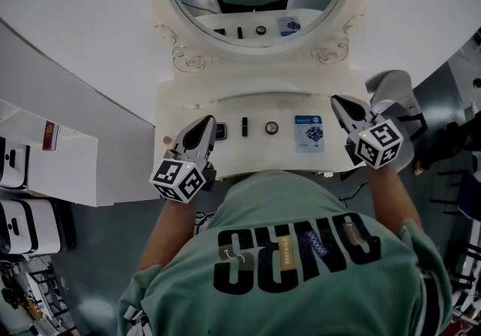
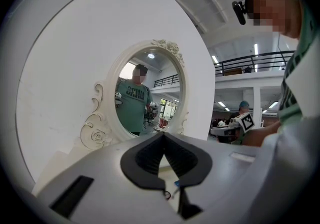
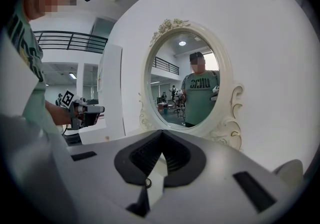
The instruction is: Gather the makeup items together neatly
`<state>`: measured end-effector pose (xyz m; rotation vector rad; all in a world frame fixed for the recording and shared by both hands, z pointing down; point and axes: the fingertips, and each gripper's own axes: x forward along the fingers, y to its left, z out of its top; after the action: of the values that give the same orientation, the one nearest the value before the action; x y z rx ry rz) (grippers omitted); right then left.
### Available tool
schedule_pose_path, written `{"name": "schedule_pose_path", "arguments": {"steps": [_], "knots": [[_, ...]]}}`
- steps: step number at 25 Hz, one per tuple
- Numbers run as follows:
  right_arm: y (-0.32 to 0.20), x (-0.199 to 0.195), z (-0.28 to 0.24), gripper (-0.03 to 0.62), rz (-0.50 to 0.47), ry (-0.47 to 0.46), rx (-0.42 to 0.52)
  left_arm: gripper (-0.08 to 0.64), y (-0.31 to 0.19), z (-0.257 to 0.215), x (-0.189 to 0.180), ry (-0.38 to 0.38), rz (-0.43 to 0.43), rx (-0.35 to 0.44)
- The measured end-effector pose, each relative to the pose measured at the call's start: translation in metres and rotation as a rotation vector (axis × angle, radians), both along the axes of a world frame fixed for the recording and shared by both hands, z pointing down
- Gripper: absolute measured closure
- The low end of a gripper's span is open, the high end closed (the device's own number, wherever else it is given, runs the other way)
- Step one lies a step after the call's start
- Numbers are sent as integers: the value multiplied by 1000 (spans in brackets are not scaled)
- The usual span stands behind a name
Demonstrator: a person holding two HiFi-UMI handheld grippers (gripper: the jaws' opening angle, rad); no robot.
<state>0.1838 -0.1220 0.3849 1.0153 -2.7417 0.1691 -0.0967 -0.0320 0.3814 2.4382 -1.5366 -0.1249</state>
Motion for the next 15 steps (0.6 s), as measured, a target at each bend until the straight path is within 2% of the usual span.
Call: {"name": "schedule_pose_path", "arguments": {"steps": [15], "knots": [[4, -3, 2, 598, -17, 6, 3, 551, 7, 0, 0, 1, -7, 4]]}}
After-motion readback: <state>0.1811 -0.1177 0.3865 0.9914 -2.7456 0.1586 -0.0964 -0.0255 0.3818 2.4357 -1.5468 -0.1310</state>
